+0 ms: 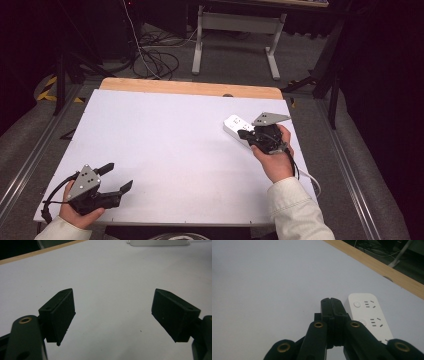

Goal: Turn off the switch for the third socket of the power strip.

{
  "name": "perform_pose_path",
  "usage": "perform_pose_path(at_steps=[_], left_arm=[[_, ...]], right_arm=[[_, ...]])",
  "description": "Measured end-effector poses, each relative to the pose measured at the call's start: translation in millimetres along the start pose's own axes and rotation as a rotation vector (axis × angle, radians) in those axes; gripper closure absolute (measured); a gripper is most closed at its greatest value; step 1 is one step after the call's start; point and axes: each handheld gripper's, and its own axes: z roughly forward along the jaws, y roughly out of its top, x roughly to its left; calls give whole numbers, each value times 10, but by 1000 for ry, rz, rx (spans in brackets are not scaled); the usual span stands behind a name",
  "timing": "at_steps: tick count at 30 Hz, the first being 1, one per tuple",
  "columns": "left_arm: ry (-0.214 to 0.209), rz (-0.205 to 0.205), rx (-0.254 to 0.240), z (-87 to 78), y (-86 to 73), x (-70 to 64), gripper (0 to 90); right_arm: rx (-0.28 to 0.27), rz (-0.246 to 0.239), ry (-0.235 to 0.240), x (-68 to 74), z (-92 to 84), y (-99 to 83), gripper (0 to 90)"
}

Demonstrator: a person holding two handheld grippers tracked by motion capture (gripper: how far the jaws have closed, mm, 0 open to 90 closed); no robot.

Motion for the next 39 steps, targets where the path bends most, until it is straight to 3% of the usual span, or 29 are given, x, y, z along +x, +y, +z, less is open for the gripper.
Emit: perform_pose_path(at_steps=[20, 39], left_arm=[[19, -7, 3, -46, -23, 4, 194], [19, -8, 4, -38, -21, 7, 194]], right_arm=[[103, 69, -108, -393, 553, -77, 900], [170, 111, -148, -536, 773, -176, 900]])
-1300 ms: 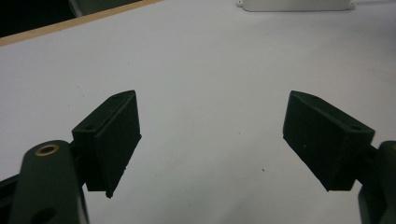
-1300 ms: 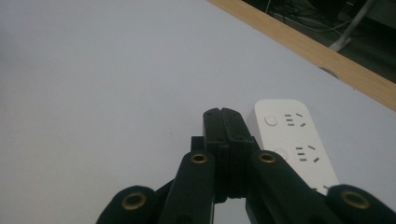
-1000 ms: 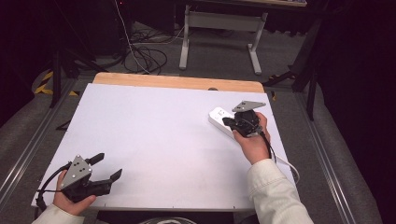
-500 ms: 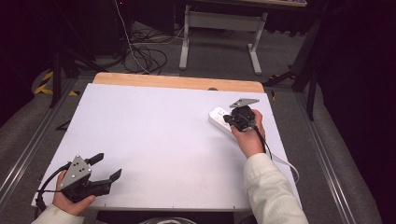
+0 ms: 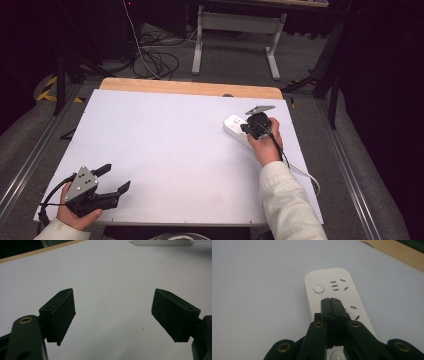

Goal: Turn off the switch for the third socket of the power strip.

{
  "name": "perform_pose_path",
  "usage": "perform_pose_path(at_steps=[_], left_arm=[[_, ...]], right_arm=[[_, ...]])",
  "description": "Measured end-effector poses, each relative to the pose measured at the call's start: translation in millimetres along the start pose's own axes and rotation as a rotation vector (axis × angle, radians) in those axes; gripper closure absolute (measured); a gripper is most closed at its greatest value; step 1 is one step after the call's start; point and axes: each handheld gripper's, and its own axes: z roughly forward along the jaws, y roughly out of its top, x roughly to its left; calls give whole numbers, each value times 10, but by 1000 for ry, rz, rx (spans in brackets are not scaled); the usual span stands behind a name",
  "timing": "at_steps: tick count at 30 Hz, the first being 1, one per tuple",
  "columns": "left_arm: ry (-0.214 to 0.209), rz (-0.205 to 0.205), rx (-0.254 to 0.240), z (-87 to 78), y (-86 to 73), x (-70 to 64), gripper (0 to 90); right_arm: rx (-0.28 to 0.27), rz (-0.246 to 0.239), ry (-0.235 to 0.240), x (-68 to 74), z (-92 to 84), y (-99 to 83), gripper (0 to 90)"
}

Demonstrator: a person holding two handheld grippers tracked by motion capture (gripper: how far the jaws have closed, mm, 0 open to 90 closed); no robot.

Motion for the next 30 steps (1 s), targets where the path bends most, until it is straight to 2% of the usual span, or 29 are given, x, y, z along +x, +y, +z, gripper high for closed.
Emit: perform_pose_path(at_steps=[10, 30], left_arm=[[-6, -4, 0, 12, 3, -1, 194], [-9, -2, 1, 14, 6, -1, 194]], right_arm=[[35, 11, 7, -1, 86, -3, 900], [58, -24, -18, 25, 143, 8, 900]])
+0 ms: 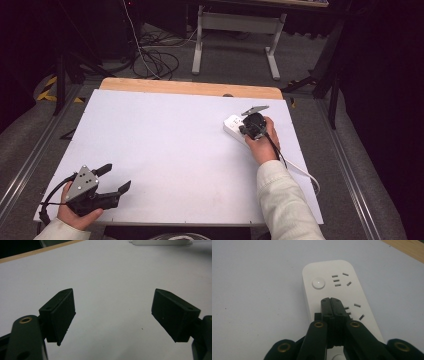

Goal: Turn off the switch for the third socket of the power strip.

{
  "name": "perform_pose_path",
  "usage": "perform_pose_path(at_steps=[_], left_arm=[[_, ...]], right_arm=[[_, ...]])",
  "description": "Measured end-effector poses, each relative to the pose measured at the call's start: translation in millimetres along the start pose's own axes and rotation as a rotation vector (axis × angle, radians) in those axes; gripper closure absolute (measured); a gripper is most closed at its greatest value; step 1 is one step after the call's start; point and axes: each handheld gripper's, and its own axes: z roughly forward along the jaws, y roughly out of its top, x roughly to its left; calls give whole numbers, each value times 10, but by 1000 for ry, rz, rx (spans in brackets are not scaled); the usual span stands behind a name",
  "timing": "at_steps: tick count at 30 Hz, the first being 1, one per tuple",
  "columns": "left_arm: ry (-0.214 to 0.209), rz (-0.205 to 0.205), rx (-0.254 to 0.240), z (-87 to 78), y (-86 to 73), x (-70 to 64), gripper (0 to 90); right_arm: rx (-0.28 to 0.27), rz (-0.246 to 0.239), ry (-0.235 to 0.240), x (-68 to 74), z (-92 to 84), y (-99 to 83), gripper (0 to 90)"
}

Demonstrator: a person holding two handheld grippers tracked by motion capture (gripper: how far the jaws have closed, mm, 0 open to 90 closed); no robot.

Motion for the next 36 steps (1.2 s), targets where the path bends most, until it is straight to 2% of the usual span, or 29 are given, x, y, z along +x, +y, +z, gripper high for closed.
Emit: perform_pose_path(at_steps=[32, 33, 35, 36], left_arm=[[-3, 6, 0, -4, 2, -12, 195], [-3, 5, 0, -2, 4, -11, 194], [-4, 4, 1, 3, 7, -7, 195], [-5, 3, 1, 9, 6, -7, 194]], right_arm=[[29, 4, -59, 97, 27, 14, 900], [12, 6, -62, 91, 1, 25, 900], [14, 18, -49, 80, -25, 36, 900], [-27, 23, -29, 76, -63, 41, 900]])
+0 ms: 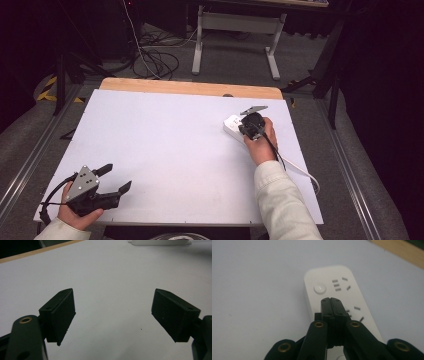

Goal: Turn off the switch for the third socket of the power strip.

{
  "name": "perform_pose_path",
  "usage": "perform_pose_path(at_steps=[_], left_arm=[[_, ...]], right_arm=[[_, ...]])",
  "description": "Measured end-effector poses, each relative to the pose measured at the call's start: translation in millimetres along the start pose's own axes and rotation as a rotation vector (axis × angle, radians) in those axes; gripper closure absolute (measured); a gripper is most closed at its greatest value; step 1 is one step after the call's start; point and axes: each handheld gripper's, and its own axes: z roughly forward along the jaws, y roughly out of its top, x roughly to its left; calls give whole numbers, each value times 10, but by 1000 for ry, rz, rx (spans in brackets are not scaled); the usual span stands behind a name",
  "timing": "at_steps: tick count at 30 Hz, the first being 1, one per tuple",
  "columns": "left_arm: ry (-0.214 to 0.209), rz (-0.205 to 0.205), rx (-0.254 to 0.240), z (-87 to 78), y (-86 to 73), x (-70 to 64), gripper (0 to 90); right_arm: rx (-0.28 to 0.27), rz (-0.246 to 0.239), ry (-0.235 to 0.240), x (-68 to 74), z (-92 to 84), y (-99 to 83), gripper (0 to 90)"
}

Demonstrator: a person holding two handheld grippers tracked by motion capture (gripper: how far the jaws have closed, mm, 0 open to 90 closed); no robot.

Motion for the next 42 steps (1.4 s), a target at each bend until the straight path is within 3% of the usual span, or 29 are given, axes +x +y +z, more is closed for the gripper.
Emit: perform_pose_path(at_steps=[1, 3, 17, 26, 29, 30, 31, 32, 42], left_arm=[[1, 4, 4, 0, 0, 6, 194], [1, -3, 3, 8, -1, 7, 194], [0, -2, 2, 4, 2, 5, 195], [0, 1, 2, 4, 3, 6, 194], [1, 1, 2, 4, 3, 7, 195], [0, -4, 0, 4, 2, 4, 195], [-1, -6, 1, 4, 1, 4, 195], [-1, -6, 1, 3, 2, 4, 194], [2, -2, 0, 2, 5, 2, 194]], right_arm=[[-65, -25, 2, 33, -120, 47, 900], [-86, -36, 4, 56, -205, 100, 900], [-118, -52, 9, 65, -411, 163, 900], [-133, -31, 22, 54, -457, 172, 900], [-146, -17, 47, 38, -492, 168, 900], [-161, -17, 60, 39, -530, 166, 801], [-161, -17, 60, 39, -530, 166, 801], [-178, -19, 56, 53, -578, 167, 730], [-243, -25, 105, 156, -808, 147, 512]])
